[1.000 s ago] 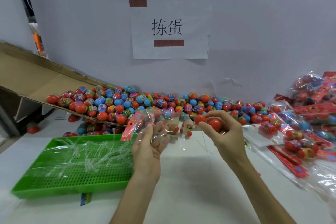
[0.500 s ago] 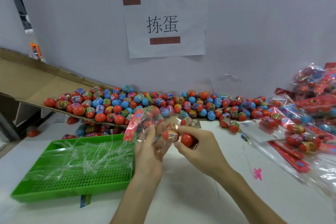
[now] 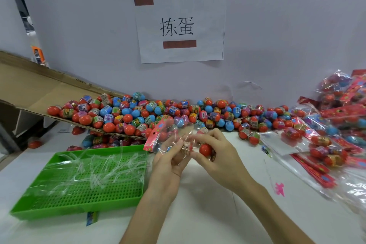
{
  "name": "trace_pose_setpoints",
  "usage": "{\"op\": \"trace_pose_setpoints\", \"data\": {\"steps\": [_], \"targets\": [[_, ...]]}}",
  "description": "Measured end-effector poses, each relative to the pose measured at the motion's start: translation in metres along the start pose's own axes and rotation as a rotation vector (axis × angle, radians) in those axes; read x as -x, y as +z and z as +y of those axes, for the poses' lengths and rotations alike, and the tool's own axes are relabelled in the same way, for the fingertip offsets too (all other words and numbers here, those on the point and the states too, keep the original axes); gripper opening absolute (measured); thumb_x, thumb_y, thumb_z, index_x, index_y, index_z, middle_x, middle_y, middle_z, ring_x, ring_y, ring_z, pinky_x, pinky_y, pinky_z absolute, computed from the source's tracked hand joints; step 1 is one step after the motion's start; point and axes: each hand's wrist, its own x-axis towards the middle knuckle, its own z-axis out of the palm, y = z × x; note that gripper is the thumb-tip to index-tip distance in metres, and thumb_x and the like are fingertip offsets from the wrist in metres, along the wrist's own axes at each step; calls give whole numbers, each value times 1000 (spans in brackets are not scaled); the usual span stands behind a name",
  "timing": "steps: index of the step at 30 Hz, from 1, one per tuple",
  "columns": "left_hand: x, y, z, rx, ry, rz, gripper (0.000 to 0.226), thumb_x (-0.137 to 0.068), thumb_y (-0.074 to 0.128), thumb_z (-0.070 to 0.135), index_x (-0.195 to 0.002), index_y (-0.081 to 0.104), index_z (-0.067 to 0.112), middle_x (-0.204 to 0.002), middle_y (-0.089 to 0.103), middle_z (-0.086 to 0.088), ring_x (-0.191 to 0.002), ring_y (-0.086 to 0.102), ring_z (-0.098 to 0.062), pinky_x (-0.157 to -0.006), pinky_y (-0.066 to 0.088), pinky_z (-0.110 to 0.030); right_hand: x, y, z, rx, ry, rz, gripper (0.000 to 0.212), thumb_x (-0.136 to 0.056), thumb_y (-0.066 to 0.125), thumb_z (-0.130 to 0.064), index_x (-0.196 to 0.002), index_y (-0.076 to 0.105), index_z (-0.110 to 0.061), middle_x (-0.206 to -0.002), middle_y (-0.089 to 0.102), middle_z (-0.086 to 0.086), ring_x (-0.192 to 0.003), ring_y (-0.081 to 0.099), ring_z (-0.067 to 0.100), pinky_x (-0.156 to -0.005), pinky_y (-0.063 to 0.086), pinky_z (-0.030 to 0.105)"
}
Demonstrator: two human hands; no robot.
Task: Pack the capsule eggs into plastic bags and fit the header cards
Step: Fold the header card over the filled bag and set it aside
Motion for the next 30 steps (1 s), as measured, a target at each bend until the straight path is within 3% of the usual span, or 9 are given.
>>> {"op": "trace_pose_setpoints", "data": {"steps": [4, 7, 10, 13, 17, 22, 25, 30], "targets": [[1, 0, 3, 57, -32, 18, 58, -79, 73, 11, -135, 61, -2, -116, 75, -19, -92, 76, -21, -85, 64, -35, -2, -2, -4, -107, 15, 185, 51, -76, 89, -36, -106, 49, -45, -98, 60, -24, -87, 66, 5, -71, 57, 18], [2, 2, 2, 59, -51, 8, 62, -78, 74, 12, -137, 60, -3, -120, 74, -19, -92, 77, -21, -87, 63, -35, -4, -5, -2, -111, 7, 270, 41, -74, 91, -34, -95, 57, -41, -95, 62, -23, -84, 65, 6, -68, 54, 14], [2, 2, 1, 68, -67, 11, 61, -81, 73, 12, -138, 59, -2, -120, 74, -18, -91, 77, -21, -83, 64, -33, -5, -5, 0, -61, -14, 248, 29, -77, 85, -41, -102, 73, -32, -101, 59, -22, -89, 62, 6, -71, 54, 16], [2, 1, 1, 81, -72, 20, 53, -84, 71, 11, -135, 62, -2, -111, 76, -17, -89, 76, -21, -79, 64, -31, -4, -4, 2, -76, -7, 152, 33, -88, 69, -55, -111, 76, -33, -103, 59, -20, -94, 62, 8, -74, 54, 20], [1, -1, 1, 95, -74, 42, 56, -83, 71, 10, -135, 61, -5, -110, 76, -16, -88, 76, -20, -78, 65, -29, -1, -3, 0, -87, -45, 18, 32, -85, 64, -41, -117, 70, -39, -106, 61, -21, -95, 63, 10, -78, 55, 25], [1, 0, 1, 115, -92, 50, 59, -78, 73, 9, -135, 60, -3, -118, 74, -20, -89, 76, -23, -84, 63, -32, -2, -4, -4, -74, -51, 192, 24, -78, 86, -35, -89, 65, -33, -89, 61, -17, -82, 62, 9, -69, 49, 15], [1, 2, -1, 113, -130, 52, 60, -80, 73, 8, -136, 60, -5, -122, 73, -21, -85, 75, -22, -82, 64, -32, -2, -6, -3, -69, -18, 322, 22, -78, 85, -36, -75, 64, -31, -75, 60, -18, -75, 59, 7, -65, 45, 12], [2, 2, -4, 111, -175, 54, 52, -89, 69, 6, -138, 59, -6, -121, 72, -22, -89, 76, -24, -82, 65, -33, -3, -6, 0, -55, -23, 284, 4, -87, 79, -23, -89, 78, -27, -86, 67, -18, -86, 64, 5, -72, 55, 23]]}}
